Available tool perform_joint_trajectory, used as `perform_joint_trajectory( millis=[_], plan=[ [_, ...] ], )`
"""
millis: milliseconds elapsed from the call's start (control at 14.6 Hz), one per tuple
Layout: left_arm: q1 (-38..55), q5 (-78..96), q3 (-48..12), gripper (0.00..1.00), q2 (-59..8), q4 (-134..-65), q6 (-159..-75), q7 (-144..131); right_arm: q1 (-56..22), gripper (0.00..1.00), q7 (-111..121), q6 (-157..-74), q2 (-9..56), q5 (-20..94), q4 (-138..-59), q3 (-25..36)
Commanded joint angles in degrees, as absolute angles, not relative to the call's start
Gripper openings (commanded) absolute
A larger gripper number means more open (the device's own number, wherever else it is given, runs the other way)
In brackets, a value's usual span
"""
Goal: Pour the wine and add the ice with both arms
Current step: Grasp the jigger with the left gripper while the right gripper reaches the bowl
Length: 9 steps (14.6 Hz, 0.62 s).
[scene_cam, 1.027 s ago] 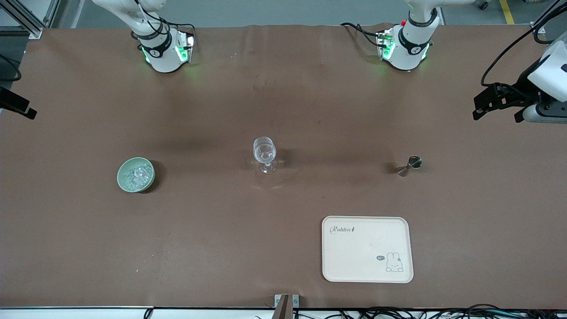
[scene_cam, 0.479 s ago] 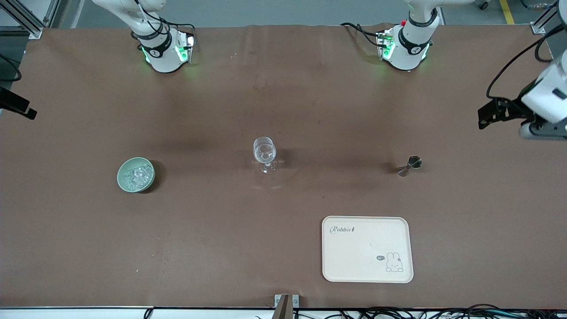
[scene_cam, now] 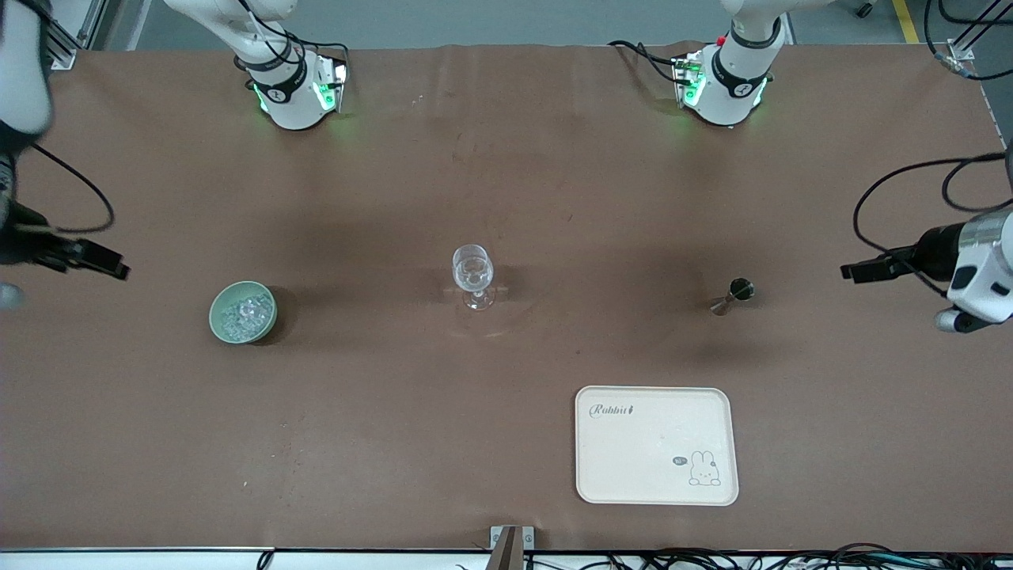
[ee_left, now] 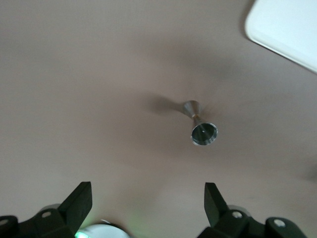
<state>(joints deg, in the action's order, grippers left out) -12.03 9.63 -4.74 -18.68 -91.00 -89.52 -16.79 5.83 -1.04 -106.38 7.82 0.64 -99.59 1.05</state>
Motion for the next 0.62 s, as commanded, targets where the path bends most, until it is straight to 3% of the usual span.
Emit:
perform_joint_trajectory(
  millis=[0,274,548],
  plan=[
    [-15.98,16.41,-5.10,1.00,-25.29,-89.91,-88.59,-22.06,4.75,1.00,-1.05,-114.49,9.83,1.05,-105.72,0.79],
    [-19.42,27.58,-5.10,1.00,-35.58,-89.39,-89.64,-24.25,4.48,1.00,-0.97,-123.63,12.91,0.70,-112.13,-0.35],
    [-19.07,33.38,-5.10,1.00,-40.42,-89.65,-94.21,-31.01,4.48,1.00,2.09,-137.42,13.53,0.53,-122.93,-0.53]
  ],
)
